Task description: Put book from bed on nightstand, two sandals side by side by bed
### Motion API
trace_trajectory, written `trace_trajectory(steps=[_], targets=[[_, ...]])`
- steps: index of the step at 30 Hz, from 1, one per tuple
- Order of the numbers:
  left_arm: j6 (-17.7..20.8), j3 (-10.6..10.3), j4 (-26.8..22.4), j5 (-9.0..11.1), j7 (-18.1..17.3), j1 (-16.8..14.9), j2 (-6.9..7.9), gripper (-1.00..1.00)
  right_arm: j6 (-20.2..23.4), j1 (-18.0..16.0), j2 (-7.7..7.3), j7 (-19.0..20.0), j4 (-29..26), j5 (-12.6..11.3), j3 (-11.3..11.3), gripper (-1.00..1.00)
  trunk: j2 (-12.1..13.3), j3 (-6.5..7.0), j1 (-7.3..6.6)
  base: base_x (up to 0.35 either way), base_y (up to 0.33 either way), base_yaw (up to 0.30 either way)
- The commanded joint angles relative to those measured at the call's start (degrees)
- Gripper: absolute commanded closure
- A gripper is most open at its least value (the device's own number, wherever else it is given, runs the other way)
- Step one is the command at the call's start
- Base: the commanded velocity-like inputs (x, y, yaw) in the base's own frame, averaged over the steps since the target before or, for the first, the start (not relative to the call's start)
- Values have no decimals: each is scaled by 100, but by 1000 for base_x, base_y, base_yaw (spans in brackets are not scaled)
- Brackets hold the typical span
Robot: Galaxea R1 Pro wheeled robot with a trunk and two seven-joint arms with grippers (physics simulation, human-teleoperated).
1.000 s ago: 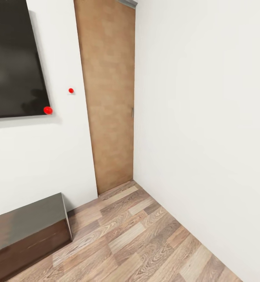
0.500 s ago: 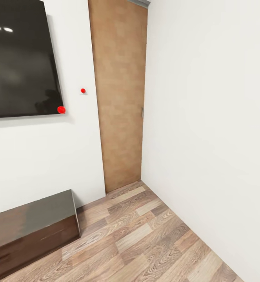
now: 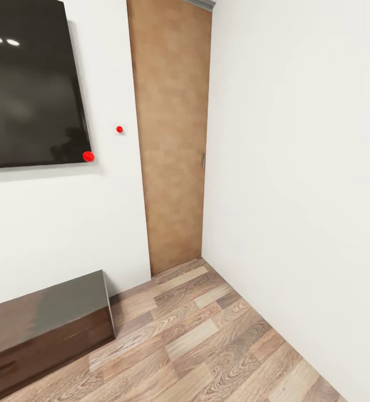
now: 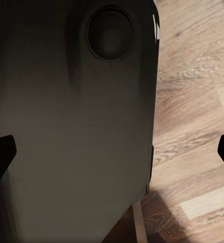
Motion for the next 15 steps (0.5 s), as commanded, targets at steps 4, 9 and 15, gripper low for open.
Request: trace_trajectory(steps=[4,9,15], targets=[[-20,0,6,0,-4,-3,-3,-100,-2,-1,0,-8,1,-13,6,-100,-3,-4,1,30,13,29],[-20,0,6,0,-4,-3,-5,-100,-2,-1,0,-8,1,-16,6,-100,-3,-4,1,15,6,32],[-20,0,6,0,-4,-3,-4,-100,-2,-1,-1,-5,1,-18,6,-100,-3,-4,1,6,3,14]])
